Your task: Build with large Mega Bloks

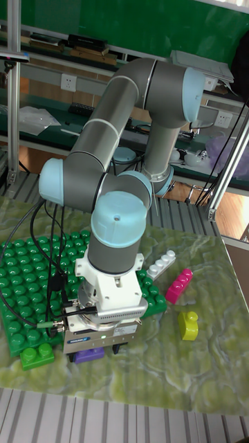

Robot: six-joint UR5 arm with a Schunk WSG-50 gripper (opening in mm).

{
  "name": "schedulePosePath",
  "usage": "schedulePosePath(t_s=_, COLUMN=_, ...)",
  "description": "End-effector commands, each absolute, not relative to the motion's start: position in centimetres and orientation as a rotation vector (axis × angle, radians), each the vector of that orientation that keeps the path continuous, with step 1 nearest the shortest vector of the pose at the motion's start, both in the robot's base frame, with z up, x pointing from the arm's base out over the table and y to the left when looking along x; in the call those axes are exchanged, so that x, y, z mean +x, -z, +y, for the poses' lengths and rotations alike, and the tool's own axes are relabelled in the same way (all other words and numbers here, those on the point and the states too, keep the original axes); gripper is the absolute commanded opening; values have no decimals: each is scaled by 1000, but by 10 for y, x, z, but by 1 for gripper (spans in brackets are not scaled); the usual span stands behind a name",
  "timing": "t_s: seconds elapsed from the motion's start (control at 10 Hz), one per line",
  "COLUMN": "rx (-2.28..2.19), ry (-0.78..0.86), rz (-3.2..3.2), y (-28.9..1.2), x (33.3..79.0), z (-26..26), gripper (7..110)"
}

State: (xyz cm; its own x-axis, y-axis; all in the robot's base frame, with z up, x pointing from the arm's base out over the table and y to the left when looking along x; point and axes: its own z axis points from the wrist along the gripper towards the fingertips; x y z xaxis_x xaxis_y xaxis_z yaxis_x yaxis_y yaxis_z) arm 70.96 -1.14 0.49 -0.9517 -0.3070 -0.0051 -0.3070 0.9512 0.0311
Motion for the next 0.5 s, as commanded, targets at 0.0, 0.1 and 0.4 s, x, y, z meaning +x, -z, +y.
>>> schedulePosePath(t_s=0.0, rx=-476, ry=-53, rz=3101, y=-9, x=711, z=-11, gripper=44)
schedulePosePath(t_s=0.1, rx=-468, ry=-55, rz=3100, y=-10, x=711, z=-11, gripper=44)
schedulePosePath(t_s=0.4, rx=-435, ry=-32, rz=3086, y=-16, x=715, z=-13, gripper=44)
